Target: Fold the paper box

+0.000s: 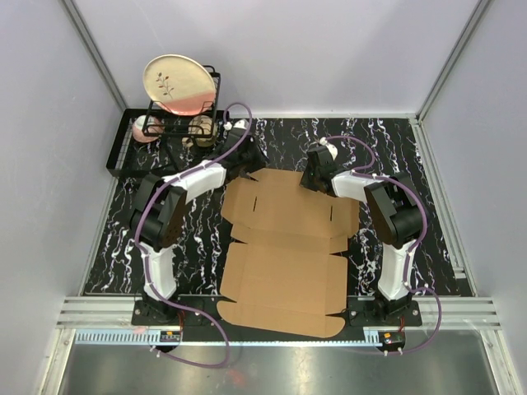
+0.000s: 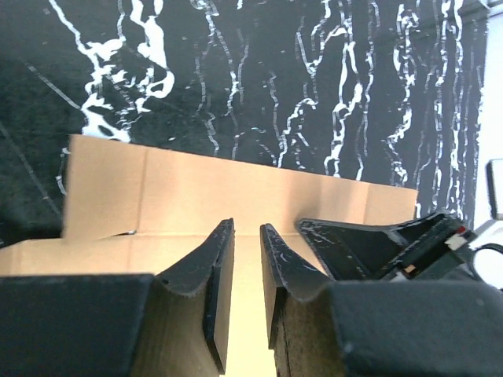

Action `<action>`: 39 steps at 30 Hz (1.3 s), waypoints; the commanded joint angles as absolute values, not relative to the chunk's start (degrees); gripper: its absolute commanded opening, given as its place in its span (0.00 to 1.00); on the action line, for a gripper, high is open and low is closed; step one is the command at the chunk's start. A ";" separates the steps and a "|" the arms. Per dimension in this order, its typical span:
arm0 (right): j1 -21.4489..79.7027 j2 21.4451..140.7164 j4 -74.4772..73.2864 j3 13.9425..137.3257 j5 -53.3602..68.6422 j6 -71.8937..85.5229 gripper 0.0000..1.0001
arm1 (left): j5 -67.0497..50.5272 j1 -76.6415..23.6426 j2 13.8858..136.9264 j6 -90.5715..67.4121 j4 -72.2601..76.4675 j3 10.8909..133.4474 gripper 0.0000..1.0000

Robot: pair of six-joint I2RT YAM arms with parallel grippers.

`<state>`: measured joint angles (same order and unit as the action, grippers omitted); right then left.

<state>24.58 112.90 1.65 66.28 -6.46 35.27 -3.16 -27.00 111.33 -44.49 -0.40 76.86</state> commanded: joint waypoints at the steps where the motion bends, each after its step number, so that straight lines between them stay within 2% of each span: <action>1: 24.87 113.03 -1.14 64.78 -6.42 35.68 0.00 | -4.83 -27.95 111.88 -44.39 0.80 81.82 0.23; 5: 24.87 112.85 -1.14 64.42 -6.59 35.51 0.00 | -2.47 -28.56 112.77 -44.21 -2.28 81.75 0.24; 7: 24.87 112.68 -1.32 64.42 -6.85 35.16 0.00 | 3.57 -28.56 110.84 -43.86 -2.90 80.51 0.30; 8: 24.87 112.68 -1.23 64.42 -7.03 35.07 0.00 | 7.00 -28.83 109.53 -43.60 -7.51 81.64 0.44; 9: 24.87 112.68 -1.32 64.42 -7.03 34.98 0.00 | 14.51 -28.92 109.34 -42.98 -10.69 82.87 0.50; 11: 24.87 112.85 -1.32 64.51 -7.03 35.07 0.00 | 20.01 -28.92 109.42 -41.49 -16.75 86.37 0.67; 12: 24.87 112.76 -1.23 64.51 -7.03 35.07 0.00 | 21.34 -28.92 109.68 -42.09 -18.79 87.53 0.98; 18: 24.87 112.94 -1.23 64.86 -6.77 35.16 0.00 | 14.16 -26.02 111.44 -47.88 -20.57 87.46 0.99; 21: 24.79 112.68 -1.23 64.86 -6.68 34.98 0.00 | 11.26 -25.05 112.15 -49.13 -17.41 84.91 0.87; 22: 24.79 112.59 -1.14 64.86 -6.59 34.98 0.00 | 10.64 -24.79 112.41 -49.13 -16.53 84.47 0.80; 23: 24.87 112.41 -1.23 64.78 -6.59 34.89 0.00 | 10.11 -24.61 113.28 -48.96 -15.13 83.85 0.78; 29: 24.87 112.94 -0.88 64.78 -6.07 35.07 0.00 | 6.60 -24.26 116.36 -46.23 -10.90 83.67 0.69; 36: 24.79 113.29 -0.44 64.51 -5.89 35.24 0.00 | 9.14 -24.17 119.70 -44.21 -13.88 86.48 0.66; 39: 24.78 113.38 -0.44 64.51 -6.06 35.24 0.00 | 9.49 -24.26 120.67 -43.77 -14.85 87.36 0.61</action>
